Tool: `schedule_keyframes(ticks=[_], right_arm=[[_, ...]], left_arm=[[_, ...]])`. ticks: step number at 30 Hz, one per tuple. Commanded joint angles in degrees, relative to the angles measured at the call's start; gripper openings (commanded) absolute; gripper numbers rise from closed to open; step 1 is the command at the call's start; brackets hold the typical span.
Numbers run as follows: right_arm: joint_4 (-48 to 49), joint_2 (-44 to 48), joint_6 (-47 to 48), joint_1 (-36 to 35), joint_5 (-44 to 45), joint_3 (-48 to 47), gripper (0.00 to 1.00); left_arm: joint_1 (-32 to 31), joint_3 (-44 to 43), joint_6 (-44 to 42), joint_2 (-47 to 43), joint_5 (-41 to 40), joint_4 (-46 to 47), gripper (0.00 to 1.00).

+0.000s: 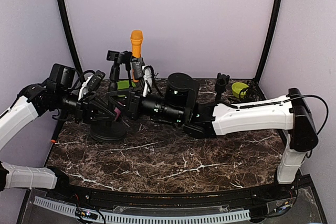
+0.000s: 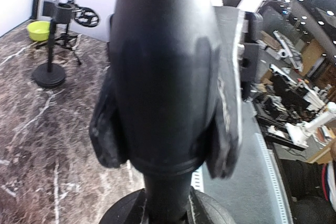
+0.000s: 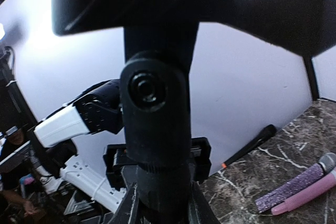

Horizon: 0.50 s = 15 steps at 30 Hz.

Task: Remove the microphone from the stand

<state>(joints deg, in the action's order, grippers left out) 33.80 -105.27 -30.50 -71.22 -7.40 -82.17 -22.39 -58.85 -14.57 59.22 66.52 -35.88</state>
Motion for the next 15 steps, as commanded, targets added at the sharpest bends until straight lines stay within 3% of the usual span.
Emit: schedule_keyframes(ticks=[1, 6, 10, 11, 14, 15], right_arm=[[24.1, 1.6, -10.0, 0.4, -20.4, 3.1, 0.01], [25.4, 1.4, -11.1, 1.0, -19.7, 4.0, 0.05], [19.1, 1.3, -8.7, 0.9, -18.0, 2.0, 0.05], [15.3, 1.7, -6.6, 0.8, -15.0, 1.7, 0.01], [4.4, 4.8, 0.7, 0.5, 2.2, 4.0, 0.00], [2.1, 5.8, 2.8, 0.4, 8.2, 5.4, 0.00]], left_arm=[[-0.3, -2.4, 3.5, -0.2, 6.9, 3.8, 0.00], [-0.3, -2.3, 3.9, 0.0, 7.9, 4.0, 0.00], [-0.2, -2.2, 3.4, 0.0, 6.4, 3.9, 0.01], [-0.2, -2.2, 3.4, 0.0, 4.6, 4.0, 0.13], [-0.2, -2.7, 1.8, 0.1, -2.7, 3.3, 0.84], [-0.2, -3.0, 1.0, 0.1, -5.3, 2.8, 0.97]])
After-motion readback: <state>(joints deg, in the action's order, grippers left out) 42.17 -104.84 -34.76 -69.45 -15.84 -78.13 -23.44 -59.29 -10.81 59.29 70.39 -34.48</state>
